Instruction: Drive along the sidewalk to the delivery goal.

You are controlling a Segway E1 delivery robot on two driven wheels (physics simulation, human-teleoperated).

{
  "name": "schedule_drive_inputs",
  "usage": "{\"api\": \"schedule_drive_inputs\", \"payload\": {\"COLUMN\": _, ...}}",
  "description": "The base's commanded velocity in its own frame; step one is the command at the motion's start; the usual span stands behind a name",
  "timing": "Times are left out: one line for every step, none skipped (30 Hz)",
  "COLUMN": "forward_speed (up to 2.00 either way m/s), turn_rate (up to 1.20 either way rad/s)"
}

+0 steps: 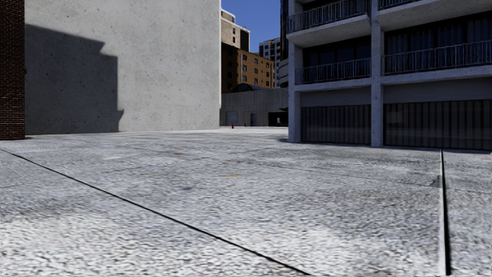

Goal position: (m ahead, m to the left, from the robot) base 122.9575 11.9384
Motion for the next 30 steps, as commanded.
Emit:
{"api": "schedule_drive_inputs", "payload": {"forward_speed": 2.00, "turn_rate": 0.00}}
{"api": "schedule_drive_inputs", "payload": {"forward_speed": 2.00, "turn_rate": 0.00}}
{"api": "schedule_drive_inputs", "payload": {"forward_speed": 2.00, "turn_rate": 0.00}}
{"api": "schedule_drive_inputs", "payload": {"forward_speed": 2.00, "turn_rate": 0.00}}
{"api": "schedule_drive_inputs", "payload": {"forward_speed": 2.00, "turn_rate": 0.00}}
{"api": "schedule_drive_inputs", "payload": {"forward_speed": 2.00, "turn_rate": 0.00}}
{"api": "schedule_drive_inputs", "payload": {"forward_speed": 2.00, "turn_rate": 0.00}}
{"api": "schedule_drive_inputs", "payload": {"forward_speed": 2.00, "turn_rate": 0.00}}
{"api": "schedule_drive_inputs", "payload": {"forward_speed": 2.00, "turn_rate": 0.00}}
{"api": "schedule_drive_inputs", "payload": {"forward_speed": 2.00, "turn_rate": 0.00}}
{"api": "schedule_drive_inputs", "payload": {"forward_speed": 2.00, "turn_rate": 0.00}}
{"api": "schedule_drive_inputs", "payload": {"forward_speed": 2.00, "turn_rate": 0.00}}
{"api": "schedule_drive_inputs", "payload": {"forward_speed": 2.00, "turn_rate": 0.00}}
{"api": "schedule_drive_inputs", "payload": {"forward_speed": 2.00, "turn_rate": 0.00}}
{"api": "schedule_drive_inputs", "payload": {"forward_speed": 2.00, "turn_rate": 0.00}}
{"api": "schedule_drive_inputs", "payload": {"forward_speed": 2.00, "turn_rate": 0.00}}
{"api": "schedule_drive_inputs", "payload": {"forward_speed": 2.00, "turn_rate": 0.00}}
{"api": "schedule_drive_inputs", "payload": {"forward_speed": 2.00, "turn_rate": 0.00}}
{"api": "schedule_drive_inputs", "payload": {"forward_speed": 2.00, "turn_rate": 0.00}}
{"api": "schedule_drive_inputs", "payload": {"forward_speed": 2.00, "turn_rate": 0.00}}
{"api": "schedule_drive_inputs", "payload": {"forward_speed": 2.00, "turn_rate": 0.00}}
{"api": "schedule_drive_inputs", "payload": {"forward_speed": 2.00, "turn_rate": 0.00}}
{"api": "schedule_drive_inputs", "payload": {"forward_speed": 2.00, "turn_rate": 0.00}}
{"api": "schedule_drive_inputs", "payload": {"forward_speed": 2.00, "turn_rate": 0.00}}
{"api": "schedule_drive_inputs", "payload": {"forward_speed": 2.00, "turn_rate": 0.00}}
{"api": "schedule_drive_inputs", "payload": {"forward_speed": 2.00, "turn_rate": 0.00}}
{"api": "schedule_drive_inputs", "payload": {"forward_speed": 2.00, "turn_rate": 0.00}}
{"api": "schedule_drive_inputs", "payload": {"forward_speed": 2.00, "turn_rate": 0.00}}
{"api": "schedule_drive_inputs", "payload": {"forward_speed": 2.00, "turn_rate": 0.00}}
{"api": "schedule_drive_inputs", "payload": {"forward_speed": 2.00, "turn_rate": 0.00}}
